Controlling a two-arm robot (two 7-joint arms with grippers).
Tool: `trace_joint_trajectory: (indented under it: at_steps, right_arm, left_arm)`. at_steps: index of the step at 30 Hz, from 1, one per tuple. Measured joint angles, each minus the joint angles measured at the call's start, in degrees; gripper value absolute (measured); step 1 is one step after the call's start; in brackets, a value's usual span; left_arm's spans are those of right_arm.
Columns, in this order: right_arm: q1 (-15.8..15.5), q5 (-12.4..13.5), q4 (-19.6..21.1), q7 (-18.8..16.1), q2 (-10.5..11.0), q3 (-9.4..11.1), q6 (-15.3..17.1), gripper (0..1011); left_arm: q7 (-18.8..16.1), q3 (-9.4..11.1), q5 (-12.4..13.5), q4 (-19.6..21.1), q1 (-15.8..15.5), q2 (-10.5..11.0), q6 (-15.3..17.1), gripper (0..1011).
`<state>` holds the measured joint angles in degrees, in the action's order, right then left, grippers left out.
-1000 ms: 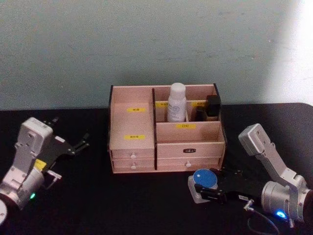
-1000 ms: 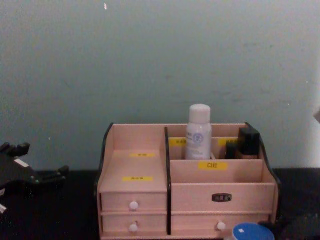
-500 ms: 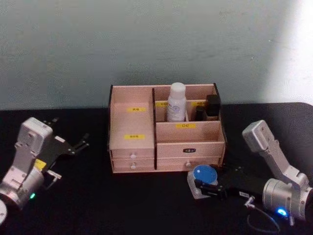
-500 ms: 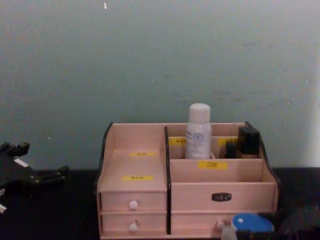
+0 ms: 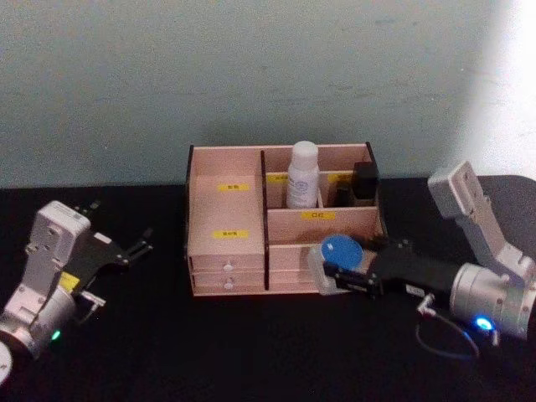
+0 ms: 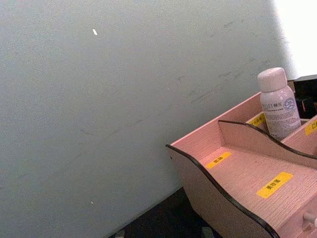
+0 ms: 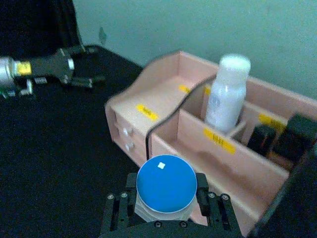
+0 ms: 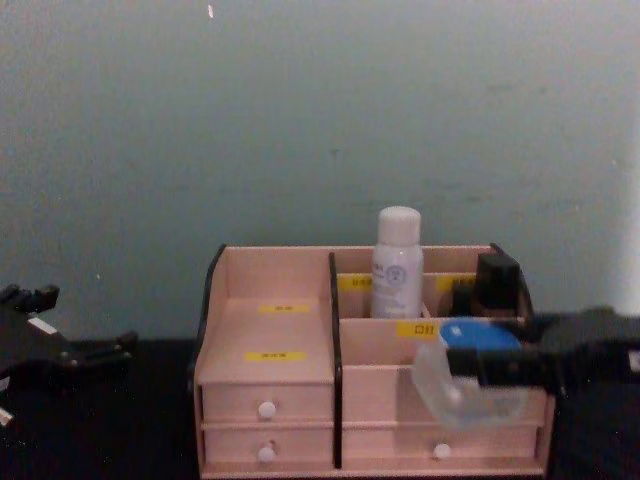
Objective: Pick up the facial cleanser and watermelon frost from the table and place them into the tiered storage box.
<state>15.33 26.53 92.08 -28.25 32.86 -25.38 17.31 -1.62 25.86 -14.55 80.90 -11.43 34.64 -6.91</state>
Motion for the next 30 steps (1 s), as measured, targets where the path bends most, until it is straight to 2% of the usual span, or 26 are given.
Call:
trace_joint_trajectory:
  at_steps: [5, 9, 10, 19, 23, 27, 30]
  right_arm:
    - [2.17, 0.23, 0.09, -0.48, -0.53, -0.47, -0.93, 710]
    - [5.33, 0.0, -1.49, -0.9, -1.87, -1.57, -1.82, 710]
    - [5.33, 0.0, -1.49, -0.9, -1.87, -1.57, -1.82, 710]
    - [13.24, -2.17, -8.22, -1.97, -6.37, -4.95, -3.52, 710]
    - [15.4, -2.65, -10.71, -2.23, -8.05, -5.77, -3.88, 710]
    - [19.01, -3.19, -15.88, -2.74, -11.36, -7.2, -4.44, 710]
    - [20.32, -3.34, -18.12, -2.99, -12.69, -7.61, -4.84, 708]
  left_arm:
    - [0.0, 0.0, 0.01, 0.0, 0.0, 0.0, 0.0, 1001]
    - [0.0, 0.0, 0.0, 0.0, 0.0, 0.0, 0.0, 1001]
    - [0.0, 0.0, 0.0, 0.0, 0.0, 0.0, 0.0, 1002]
    - [0.0, 0.0, 0.0, 0.0, 0.0, 0.0, 0.0, 1001]
    - [0.0, 0.0, 0.0, 0.0, 0.0, 0.0, 0.0, 1002]
    - [0.0, 0.0, 0.0, 0.0, 0.0, 0.0, 0.0, 1001]
    - [0.0, 0.0, 0.0, 0.0, 0.0, 0.0, 0.0, 1001]
